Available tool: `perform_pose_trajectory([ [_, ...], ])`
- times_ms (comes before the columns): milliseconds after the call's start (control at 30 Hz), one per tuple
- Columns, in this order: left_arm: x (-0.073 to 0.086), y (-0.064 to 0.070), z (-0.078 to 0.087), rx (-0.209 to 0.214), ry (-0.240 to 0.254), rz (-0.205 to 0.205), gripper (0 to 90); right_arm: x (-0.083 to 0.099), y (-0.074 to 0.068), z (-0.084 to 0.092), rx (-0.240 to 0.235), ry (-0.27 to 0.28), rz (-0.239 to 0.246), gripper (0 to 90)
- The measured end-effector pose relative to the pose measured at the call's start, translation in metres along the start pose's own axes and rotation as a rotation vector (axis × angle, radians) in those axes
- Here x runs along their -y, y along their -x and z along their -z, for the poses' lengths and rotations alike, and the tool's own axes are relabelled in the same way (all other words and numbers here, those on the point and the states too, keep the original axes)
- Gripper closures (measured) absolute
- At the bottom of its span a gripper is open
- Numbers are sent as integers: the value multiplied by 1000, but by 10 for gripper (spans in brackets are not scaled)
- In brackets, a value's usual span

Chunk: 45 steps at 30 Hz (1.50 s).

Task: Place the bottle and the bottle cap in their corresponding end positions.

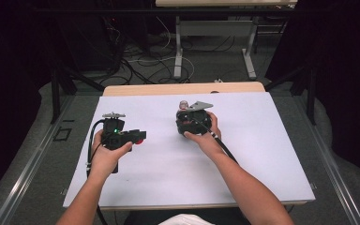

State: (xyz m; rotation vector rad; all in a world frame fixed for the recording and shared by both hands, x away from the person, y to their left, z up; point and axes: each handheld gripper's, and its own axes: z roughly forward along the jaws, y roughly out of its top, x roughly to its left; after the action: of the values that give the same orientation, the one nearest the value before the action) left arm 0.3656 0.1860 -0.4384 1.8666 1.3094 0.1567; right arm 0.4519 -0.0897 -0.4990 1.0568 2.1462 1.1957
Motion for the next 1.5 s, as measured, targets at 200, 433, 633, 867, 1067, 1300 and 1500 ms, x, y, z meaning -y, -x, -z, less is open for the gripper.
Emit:
perform_pose_trajectory([
  [200, 1, 0, 0, 0, -21, -4, 633, 2, 4, -7, 10, -7, -21, 295],
  [433, 1, -1, -1, -6, -13, -6, 633, 5, 7, -10, 16, -7, -35, 294],
  [633, 2, -1, -2, 0, -24, -4, 633, 9, 2, -10, 16, -13, -15, 293],
  [867, 3, 1, -5, 2, -23, -2, 633, 17, 4, -10, 10, -3, -34, 290],
  [1067, 2, 2, -6, 5, -36, -7, 633, 18, 5, -9, 4, -3, -52, 284],
  [1300, 0, 5, -8, 8, -43, -13, 633, 19, 7, -9, -9, -18, -55, 275],
  [1500, -1, 6, -11, 5, -44, -21, 633, 19, 10, -8, -17, -31, -84, 200],
])
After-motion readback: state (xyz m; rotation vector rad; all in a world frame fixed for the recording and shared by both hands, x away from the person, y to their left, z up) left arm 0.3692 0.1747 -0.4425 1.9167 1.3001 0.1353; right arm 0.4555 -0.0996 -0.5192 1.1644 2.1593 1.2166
